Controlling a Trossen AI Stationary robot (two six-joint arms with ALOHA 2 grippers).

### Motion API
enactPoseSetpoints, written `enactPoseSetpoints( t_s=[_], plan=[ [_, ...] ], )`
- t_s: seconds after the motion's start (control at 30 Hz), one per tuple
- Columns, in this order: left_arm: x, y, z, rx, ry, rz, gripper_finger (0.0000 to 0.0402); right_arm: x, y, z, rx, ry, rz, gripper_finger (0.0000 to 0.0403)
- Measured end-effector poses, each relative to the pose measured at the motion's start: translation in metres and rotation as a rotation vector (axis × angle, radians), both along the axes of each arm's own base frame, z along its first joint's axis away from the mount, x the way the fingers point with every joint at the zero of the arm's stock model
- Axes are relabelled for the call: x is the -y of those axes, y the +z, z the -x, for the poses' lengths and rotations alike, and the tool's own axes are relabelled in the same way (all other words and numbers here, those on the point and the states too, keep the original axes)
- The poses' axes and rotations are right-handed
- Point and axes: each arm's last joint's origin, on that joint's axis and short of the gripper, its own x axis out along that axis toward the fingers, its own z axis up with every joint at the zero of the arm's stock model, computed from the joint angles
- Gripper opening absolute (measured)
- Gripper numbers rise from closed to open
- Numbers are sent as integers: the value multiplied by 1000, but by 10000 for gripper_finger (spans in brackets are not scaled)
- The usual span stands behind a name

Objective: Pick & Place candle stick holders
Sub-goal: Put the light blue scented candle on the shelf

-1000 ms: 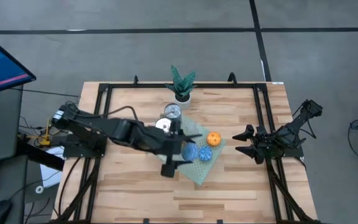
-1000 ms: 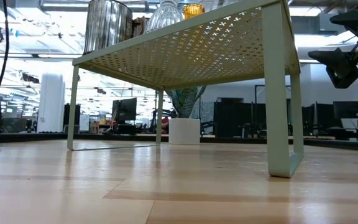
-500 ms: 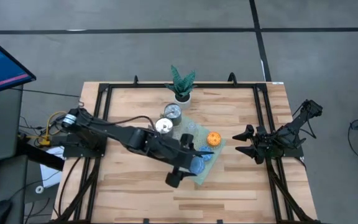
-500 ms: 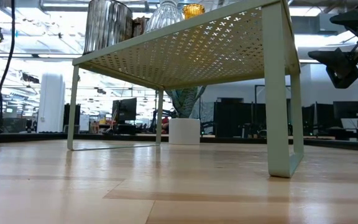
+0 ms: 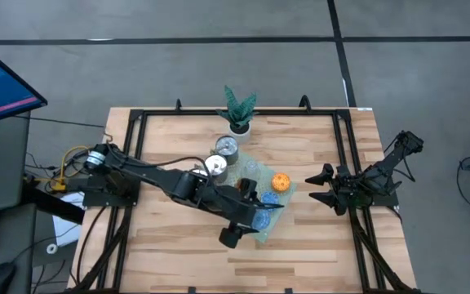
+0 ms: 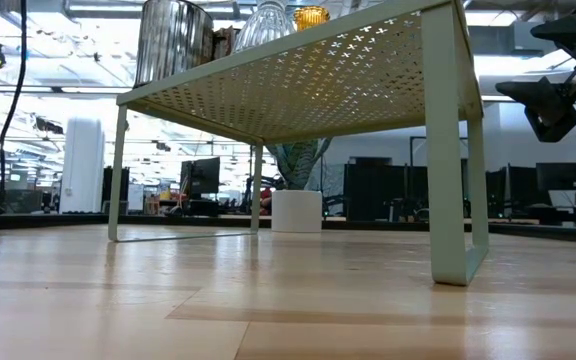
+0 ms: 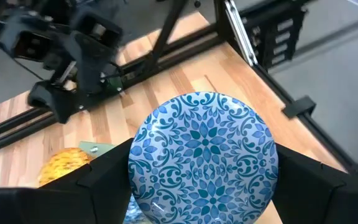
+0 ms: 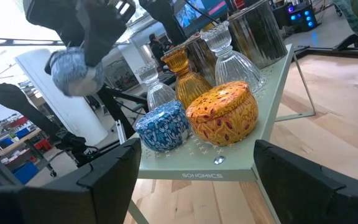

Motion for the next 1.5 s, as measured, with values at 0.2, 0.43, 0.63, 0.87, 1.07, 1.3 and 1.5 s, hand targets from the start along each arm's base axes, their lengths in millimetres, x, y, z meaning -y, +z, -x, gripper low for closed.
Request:
enactPoseSetpoints(
  t_s=[0.2, 0.43, 0.63, 0.87, 1.07, 1.3, 1.5],
  plan=[
    [16, -27, -8, -73, -62, -97, 306, 0, 0, 0, 0, 0, 0, 302],
    [25, -39, -10, -97, -104, -146, 306, 0, 0, 0, 0, 0, 0, 302],
    [13, -42, -16, -108, -81, -165, 306, 0, 0, 0, 0, 0, 0, 302],
    [1, -50, -25, -136, -72, -163, 306, 0, 0, 0, 0, 0, 0, 302],
    [5, -52, -21, -163, -89, -169, 306, 0, 0, 0, 0, 0, 0, 302],
    [5, -57, -22, -191, -97, -171, 306, 0, 0, 0, 0, 0, 0, 302],
    [4, -57, -22, -191, -92, -172, 306, 0, 0, 0, 0, 0, 0, 302]
  ],
)
